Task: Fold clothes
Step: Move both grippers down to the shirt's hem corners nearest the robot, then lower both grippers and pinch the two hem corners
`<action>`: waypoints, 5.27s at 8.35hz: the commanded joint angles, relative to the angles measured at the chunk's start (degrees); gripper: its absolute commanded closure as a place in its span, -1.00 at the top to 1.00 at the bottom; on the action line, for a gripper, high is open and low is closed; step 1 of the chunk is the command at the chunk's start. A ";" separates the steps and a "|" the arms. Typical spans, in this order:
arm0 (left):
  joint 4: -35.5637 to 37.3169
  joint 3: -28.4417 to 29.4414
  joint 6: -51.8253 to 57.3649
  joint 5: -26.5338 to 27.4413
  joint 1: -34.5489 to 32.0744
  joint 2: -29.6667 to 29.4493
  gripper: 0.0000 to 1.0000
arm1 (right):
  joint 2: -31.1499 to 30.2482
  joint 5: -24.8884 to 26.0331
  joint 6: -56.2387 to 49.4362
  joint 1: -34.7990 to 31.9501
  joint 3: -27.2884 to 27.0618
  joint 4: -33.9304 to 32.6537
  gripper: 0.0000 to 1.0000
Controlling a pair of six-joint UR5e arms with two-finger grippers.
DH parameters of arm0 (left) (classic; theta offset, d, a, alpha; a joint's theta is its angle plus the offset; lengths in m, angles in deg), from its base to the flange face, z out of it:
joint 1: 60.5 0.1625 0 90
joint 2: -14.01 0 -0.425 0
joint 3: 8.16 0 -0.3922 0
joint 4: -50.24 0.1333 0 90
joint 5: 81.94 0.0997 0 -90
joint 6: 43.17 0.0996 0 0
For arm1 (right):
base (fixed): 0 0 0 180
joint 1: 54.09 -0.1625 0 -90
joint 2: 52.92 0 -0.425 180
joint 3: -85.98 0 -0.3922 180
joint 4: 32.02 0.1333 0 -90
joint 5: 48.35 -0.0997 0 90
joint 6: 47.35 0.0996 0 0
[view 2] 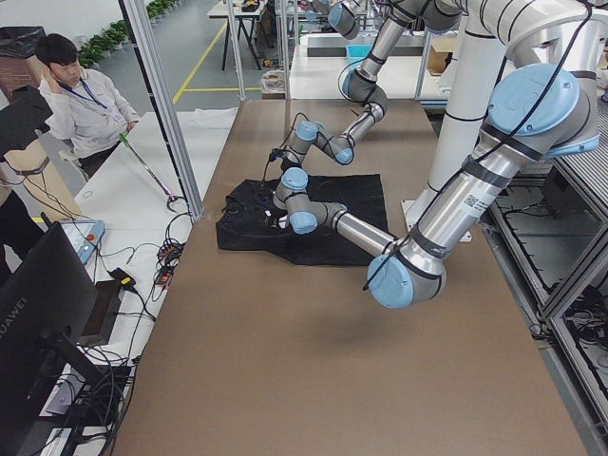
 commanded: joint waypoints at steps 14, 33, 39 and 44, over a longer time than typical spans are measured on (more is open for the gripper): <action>-5.20 -41.16 -41.35 29.35 38.47 44.94 1.00 | -54.85 24.12 28.21 31.09 -47.87 15.24 0.89; -11.89 -38.95 -42.14 32.87 43.84 48.28 -0.30 | -54.94 24.12 28.21 31.09 -47.78 15.24 0.89; -11.89 -38.59 -42.14 33.13 44.10 47.93 -0.37 | -55.12 24.12 28.21 31.09 -47.78 15.24 0.89; -11.80 -38.59 -42.14 34.01 44.10 47.92 -1.00 | -55.47 24.12 28.12 31.09 -47.78 15.33 0.89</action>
